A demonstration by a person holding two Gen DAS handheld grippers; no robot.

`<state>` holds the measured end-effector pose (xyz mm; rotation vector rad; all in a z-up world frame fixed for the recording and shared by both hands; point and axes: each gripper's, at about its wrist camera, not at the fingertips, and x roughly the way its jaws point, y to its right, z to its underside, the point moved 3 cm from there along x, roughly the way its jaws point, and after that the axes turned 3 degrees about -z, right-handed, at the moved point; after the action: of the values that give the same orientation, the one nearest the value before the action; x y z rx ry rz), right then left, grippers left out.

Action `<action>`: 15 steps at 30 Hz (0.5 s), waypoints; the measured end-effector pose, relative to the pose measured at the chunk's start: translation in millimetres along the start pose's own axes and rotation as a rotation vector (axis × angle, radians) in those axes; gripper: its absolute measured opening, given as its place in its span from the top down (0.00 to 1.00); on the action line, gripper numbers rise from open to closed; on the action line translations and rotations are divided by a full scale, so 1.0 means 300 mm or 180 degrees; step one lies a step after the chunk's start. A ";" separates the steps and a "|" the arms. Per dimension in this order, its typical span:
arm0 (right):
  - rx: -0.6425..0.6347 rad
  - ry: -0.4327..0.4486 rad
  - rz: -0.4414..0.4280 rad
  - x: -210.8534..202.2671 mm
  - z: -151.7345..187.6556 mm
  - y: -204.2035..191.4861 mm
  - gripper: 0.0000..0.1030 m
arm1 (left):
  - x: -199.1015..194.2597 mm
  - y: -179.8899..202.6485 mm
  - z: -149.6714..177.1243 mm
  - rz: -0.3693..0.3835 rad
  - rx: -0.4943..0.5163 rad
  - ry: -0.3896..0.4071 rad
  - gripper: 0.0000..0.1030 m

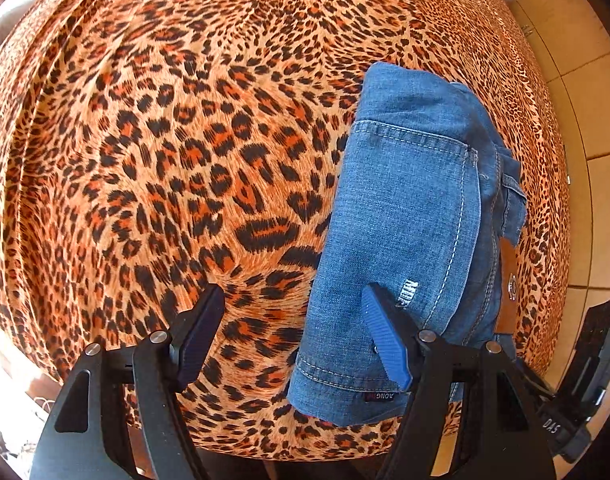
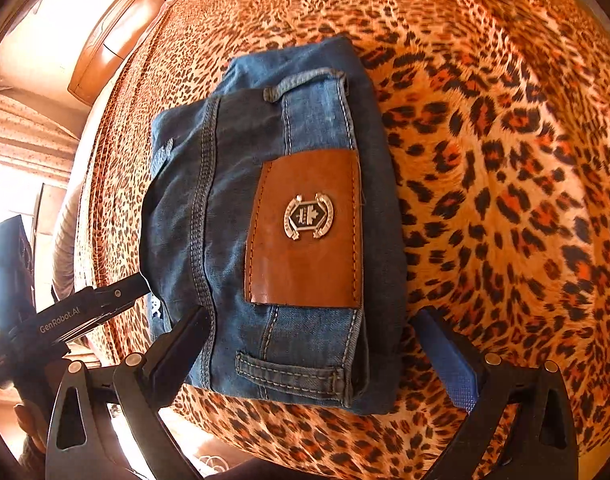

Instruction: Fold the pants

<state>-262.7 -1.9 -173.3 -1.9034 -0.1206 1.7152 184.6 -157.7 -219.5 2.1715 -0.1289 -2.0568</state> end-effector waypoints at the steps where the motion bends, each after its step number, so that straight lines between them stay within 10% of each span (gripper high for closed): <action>1: 0.0075 -0.0071 -0.0034 0.024 0.004 0.010 0.00 | 0.010 -0.006 -0.002 0.0078 -0.0065 -0.0063 0.31; 6: -0.0115 -0.0193 0.0002 0.036 0.009 -0.014 0.02 | 0.054 -0.057 -0.006 0.0524 -0.0493 -0.0375 0.31; 10: -0.0177 -0.0016 -0.0025 -0.019 0.002 -0.042 0.52 | 0.052 -0.024 0.014 0.0816 -0.0412 -0.0644 0.36; 15: -0.0321 -0.0071 0.0131 -0.045 0.025 0.000 0.62 | 0.060 0.023 0.034 0.0716 -0.0180 -0.0562 0.34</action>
<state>-272.1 -5.0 -161.5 -1.9721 -0.1809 1.7887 175.8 -167.8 -236.7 1.8463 -0.3151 -2.0908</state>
